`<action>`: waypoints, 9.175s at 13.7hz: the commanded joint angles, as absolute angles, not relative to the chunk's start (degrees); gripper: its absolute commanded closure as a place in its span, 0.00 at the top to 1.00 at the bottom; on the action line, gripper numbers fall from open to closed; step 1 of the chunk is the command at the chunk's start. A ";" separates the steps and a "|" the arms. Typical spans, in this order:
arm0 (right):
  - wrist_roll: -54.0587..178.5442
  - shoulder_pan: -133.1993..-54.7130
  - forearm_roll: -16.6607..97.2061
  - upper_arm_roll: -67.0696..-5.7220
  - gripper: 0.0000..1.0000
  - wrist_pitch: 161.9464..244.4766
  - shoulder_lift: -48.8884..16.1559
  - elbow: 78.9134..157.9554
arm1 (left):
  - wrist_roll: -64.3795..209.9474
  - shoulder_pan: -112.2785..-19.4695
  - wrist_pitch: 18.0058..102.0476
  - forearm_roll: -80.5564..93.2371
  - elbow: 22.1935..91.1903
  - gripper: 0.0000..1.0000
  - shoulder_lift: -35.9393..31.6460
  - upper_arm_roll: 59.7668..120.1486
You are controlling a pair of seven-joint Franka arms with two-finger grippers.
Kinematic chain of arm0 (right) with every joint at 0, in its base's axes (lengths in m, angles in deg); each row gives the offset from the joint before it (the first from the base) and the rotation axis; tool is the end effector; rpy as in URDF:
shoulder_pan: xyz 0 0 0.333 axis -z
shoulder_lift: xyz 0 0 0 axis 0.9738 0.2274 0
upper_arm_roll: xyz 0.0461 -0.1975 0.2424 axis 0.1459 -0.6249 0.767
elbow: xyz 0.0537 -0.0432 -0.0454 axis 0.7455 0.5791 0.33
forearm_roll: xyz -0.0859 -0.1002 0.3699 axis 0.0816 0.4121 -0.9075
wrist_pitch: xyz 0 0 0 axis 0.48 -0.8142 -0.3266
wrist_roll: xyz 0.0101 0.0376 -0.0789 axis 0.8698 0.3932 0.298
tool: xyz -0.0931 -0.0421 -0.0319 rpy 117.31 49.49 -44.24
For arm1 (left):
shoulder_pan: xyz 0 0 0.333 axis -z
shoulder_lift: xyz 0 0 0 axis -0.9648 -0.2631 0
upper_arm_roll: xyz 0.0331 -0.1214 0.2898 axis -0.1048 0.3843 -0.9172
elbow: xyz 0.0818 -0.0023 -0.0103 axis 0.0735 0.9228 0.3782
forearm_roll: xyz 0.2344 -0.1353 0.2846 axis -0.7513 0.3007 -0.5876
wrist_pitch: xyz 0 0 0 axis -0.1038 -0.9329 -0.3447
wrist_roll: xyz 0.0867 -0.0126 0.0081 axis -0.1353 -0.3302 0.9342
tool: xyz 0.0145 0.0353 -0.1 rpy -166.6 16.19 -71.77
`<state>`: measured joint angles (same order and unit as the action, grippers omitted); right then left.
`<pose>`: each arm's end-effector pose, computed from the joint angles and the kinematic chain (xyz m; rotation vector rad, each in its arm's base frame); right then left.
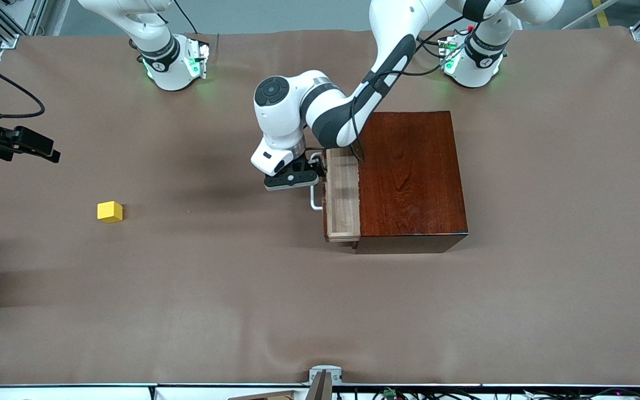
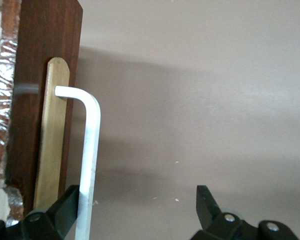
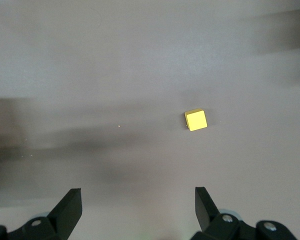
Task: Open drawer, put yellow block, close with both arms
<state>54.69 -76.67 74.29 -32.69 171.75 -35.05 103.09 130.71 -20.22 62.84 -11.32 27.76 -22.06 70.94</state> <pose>0.5698 -0.0125 0.6216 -3.0893 0.1147 0.1187 0.4527 -0.6093 0.2996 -3.1073 -0.1712 -0.2415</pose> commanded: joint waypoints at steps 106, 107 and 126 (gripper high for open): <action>24.40 -104.21 64.81 -32.61 1.00 179.82 -18.54 90.77 | 61.24 -71.23 31.72 -4.06 45.57 1.00 20.22 73.04; 26.69 -101.49 66.12 -32.62 1.00 177.53 -21.26 92.61 | 61.24 -71.32 31.72 -4.06 45.49 1.00 20.22 73.04; 54.57 -72.11 80.11 -28.13 1.00 175.04 -37.55 106.25 | 81.34 -70.27 31.90 -4.23 43.38 1.00 17.15 73.21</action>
